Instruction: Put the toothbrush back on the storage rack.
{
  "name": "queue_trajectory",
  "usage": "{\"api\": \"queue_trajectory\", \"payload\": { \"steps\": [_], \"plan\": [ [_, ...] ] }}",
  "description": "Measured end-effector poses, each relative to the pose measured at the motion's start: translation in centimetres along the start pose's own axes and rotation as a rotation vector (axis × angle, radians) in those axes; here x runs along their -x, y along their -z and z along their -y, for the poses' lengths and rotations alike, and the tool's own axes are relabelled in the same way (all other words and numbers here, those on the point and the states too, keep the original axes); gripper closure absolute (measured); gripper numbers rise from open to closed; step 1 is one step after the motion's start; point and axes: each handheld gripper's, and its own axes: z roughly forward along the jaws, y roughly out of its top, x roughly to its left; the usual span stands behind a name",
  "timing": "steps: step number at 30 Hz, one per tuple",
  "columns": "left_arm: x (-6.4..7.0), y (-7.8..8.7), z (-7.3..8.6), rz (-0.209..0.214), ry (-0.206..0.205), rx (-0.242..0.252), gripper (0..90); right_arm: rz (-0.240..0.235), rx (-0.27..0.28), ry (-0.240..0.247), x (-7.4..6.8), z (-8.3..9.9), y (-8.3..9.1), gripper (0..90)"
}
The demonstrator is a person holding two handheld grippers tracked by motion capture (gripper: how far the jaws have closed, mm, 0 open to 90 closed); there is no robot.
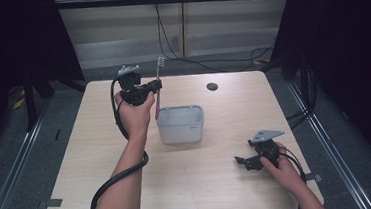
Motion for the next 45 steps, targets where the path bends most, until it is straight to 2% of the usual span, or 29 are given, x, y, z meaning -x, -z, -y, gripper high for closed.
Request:
{"api": "queue_trajectory", "payload": {
  "steps": [18,24,32,34,38,40,45],
  "plan": [
    [0.0,-1.1,0.7,0.003,0.009,0.0,79.8,-0.003,0.001,0.001,0.0,0.0,0.0,12.5],
    [-0.1,-1.5,1.2,-0.014,0.003,0.004,79.8,-0.003,-0.001,0.0,0.0,0.0,0.0,12.5],
    [0.0,-2.0,1.6,-0.014,0.001,0.0,79.9,-0.005,0.0,0.001,0.0,0.0,0.0,12.5],
    [0.0,-2.0,1.8,-0.012,-0.001,-0.001,83.1,-0.008,0.0,0.002,0.1,0.0,0.0,12.5],
    [-0.1,-2.0,2.2,-0.014,0.007,-0.023,86.2,-0.007,-0.001,0.003,0.0,0.0,0.0,12.5],
    [-0.1,-2.0,2.4,-0.026,-0.001,-0.036,86.1,-0.006,-0.002,0.004,0.0,0.0,0.0,12.4],
    [-0.1,-1.7,2.5,-0.021,-0.017,-0.047,85.0,-0.006,-0.004,0.001,0.0,-0.1,0.0,12.4]
  ]
}}
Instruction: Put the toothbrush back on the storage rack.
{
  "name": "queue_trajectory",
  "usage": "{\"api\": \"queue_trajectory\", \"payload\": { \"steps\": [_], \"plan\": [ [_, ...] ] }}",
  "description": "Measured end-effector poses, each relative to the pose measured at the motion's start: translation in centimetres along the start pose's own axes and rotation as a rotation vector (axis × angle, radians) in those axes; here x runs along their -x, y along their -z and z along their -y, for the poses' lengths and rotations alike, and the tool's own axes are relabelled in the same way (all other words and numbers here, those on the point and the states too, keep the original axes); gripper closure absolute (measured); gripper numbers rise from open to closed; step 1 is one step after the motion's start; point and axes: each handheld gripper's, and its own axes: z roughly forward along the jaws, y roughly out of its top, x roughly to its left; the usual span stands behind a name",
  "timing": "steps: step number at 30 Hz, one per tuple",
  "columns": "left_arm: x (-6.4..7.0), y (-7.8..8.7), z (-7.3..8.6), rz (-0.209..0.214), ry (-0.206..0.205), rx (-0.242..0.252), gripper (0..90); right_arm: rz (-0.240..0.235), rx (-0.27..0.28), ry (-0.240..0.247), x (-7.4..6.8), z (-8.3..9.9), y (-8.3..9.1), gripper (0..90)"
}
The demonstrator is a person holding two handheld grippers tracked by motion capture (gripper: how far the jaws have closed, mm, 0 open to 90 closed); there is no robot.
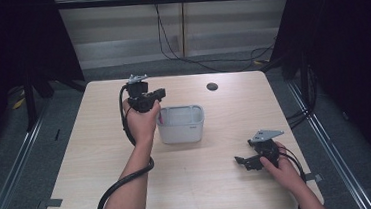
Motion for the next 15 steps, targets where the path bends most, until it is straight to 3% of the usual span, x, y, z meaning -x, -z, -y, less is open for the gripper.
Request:
{"api": "queue_trajectory", "payload": {
  "steps": [9,15],
  "plan": [
    [0.0,1.3,0.2,0.01,-0.023,-0.018,80.8,-0.002,0.0,-0.002,0.0,0.0,0.0,12.5],
    [-0.9,2.6,0.6,-0.002,-0.028,-0.036,75.6,-0.002,0.0,-0.003,0.0,0.0,0.0,12.4]
  ]
}}
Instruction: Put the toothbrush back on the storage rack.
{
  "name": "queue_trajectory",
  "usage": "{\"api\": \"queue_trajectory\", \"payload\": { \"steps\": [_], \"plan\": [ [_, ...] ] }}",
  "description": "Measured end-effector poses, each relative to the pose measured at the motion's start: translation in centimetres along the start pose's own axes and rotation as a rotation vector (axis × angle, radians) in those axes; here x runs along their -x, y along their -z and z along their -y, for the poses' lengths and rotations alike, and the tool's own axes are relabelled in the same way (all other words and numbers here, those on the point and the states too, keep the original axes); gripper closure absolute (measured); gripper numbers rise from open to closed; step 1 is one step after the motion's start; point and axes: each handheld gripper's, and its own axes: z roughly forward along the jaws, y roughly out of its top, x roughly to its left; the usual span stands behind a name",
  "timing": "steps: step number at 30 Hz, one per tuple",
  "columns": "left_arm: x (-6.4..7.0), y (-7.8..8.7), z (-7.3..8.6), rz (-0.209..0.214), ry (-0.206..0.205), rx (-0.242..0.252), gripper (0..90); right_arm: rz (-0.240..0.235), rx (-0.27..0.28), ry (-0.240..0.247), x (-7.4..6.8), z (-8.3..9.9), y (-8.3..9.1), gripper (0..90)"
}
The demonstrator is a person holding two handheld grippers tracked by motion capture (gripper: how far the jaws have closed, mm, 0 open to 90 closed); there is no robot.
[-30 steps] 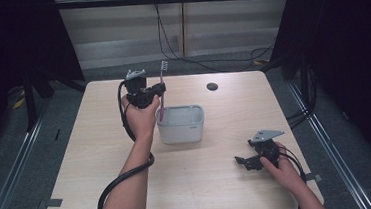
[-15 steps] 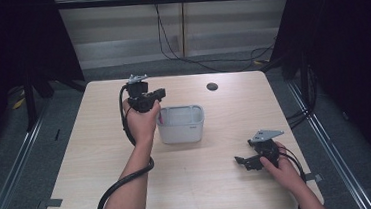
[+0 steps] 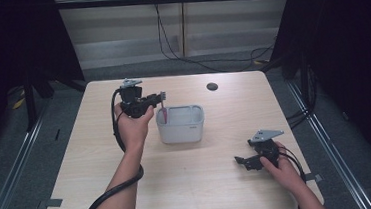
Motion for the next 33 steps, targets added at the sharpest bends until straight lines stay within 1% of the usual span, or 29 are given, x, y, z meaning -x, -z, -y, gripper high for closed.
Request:
{"api": "queue_trajectory", "payload": {
  "steps": [2,6,7,9,12,13,15,17,19,21,25,26,28,32,33],
  "plan": [
    [-0.4,0.4,0.2,-0.002,0.003,-0.006,73.9,0.0,-0.001,0.002,0.0,0.0,0.0,12.4],
    [-1.0,1.1,0.8,-0.008,-0.003,-0.013,71.2,-0.003,0.001,0.003,0.0,0.0,0.0,12.6],
    [-1.2,1.3,0.9,-0.012,-0.009,-0.015,70.5,-0.002,0.0,0.003,0.0,0.0,0.0,12.6],
    [-1.6,1.6,1.2,-0.02,-0.007,-0.019,68.6,-0.001,0.0,0.002,0.0,0.0,0.0,12.5],
    [-1.9,1.8,1.5,-0.027,-0.001,-0.017,65.1,0.0,-0.001,0.002,0.0,0.0,0.0,12.5],
    [-2.2,2.1,1.8,-0.032,-0.001,-0.019,63.5,-0.002,0.0,0.003,0.0,0.0,0.0,12.5],
    [-2.5,2.2,2.1,-0.039,-0.01,-0.024,60.2,-0.003,0.001,0.004,0.0,0.0,0.0,12.6],
    [-2.8,2.2,2.6,-0.044,-0.02,-0.041,56.0,-0.001,-0.001,0.002,0.0,0.0,0.0,12.5],
    [-3.0,2.0,3.2,-0.04,-0.03,-0.058,50.6,-0.001,0.0,0.002,0.0,0.0,0.0,12.5],
    [-3.2,2.0,3.8,-0.043,-0.033,-0.063,46.0,-0.001,-0.001,0.002,0.0,0.0,0.0,12.5],
    [-3.7,2.2,5.0,-0.035,-0.034,-0.077,40.5,-0.002,0.001,0.002,0.1,0.0,0.0,12.6],
    [-3.7,2.2,5.0,-0.035,-0.034,-0.077,39.4,0.0,-0.001,0.002,0.0,0.0,0.0,12.5],
    [-4.2,2.5,5.8,-0.022,-0.021,-0.083,38.1,0.001,-0.001,0.004,0.0,0.0,0.0,12.5],
    [-4.9,3.1,6.5,-0.019,-0.022,-0.082,36.7,0.001,-0.001,0.004,0.0,0.0,0.0,12.5],
    [-5.0,3.3,6.6,-0.016,-0.017,-0.077,36.3,0.001,-0.001,0.003,0.0,0.0,0.0,12.5]
  ]
}}
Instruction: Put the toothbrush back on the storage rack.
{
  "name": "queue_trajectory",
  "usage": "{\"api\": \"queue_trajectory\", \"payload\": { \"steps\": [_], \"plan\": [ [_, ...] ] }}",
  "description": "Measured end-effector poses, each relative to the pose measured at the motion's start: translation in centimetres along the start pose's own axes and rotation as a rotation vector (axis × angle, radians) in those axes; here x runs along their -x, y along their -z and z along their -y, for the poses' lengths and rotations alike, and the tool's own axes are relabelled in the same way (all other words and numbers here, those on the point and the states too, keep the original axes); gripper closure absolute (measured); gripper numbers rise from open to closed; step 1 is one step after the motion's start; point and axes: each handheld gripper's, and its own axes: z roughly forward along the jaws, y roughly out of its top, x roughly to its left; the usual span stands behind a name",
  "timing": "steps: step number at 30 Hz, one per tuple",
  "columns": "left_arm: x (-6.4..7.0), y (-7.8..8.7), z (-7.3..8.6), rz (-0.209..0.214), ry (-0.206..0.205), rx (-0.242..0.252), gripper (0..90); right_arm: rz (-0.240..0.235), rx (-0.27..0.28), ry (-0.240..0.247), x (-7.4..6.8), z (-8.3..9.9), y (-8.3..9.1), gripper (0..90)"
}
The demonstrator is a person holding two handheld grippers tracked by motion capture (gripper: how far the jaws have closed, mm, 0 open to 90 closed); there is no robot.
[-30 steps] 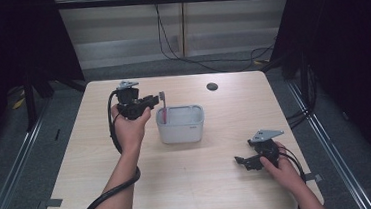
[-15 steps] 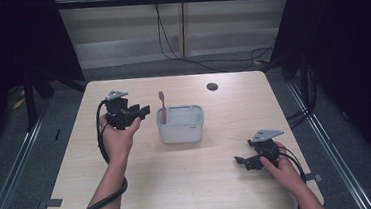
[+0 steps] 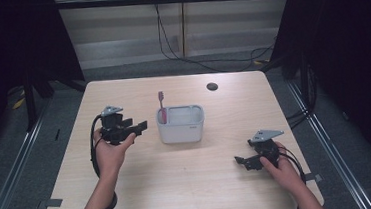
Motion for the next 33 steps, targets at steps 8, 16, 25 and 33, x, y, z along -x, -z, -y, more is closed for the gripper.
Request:
{"api": "queue_trajectory", "payload": {
  "steps": [8,16,25,33],
  "plan": [
    [-1.1,1.0,1.3,-0.009,0.009,0.01,35.3,0.005,-0.001,0.001,0.0,0.0,0.0,12.4],
    [-2.2,1.4,2.6,-0.014,0.023,0.01,34.5,0.006,0.001,0.002,0.0,0.0,0.0,12.4],
    [-3.3,1.7,3.6,-0.026,0.027,0.012,33.8,0.005,0.0,0.001,0.0,0.0,0.0,12.4],
    [-4.2,2.3,4.5,-0.034,0.028,0.013,33.5,0.006,0.0,0.001,0.0,0.0,0.0,12.4]
  ]
}}
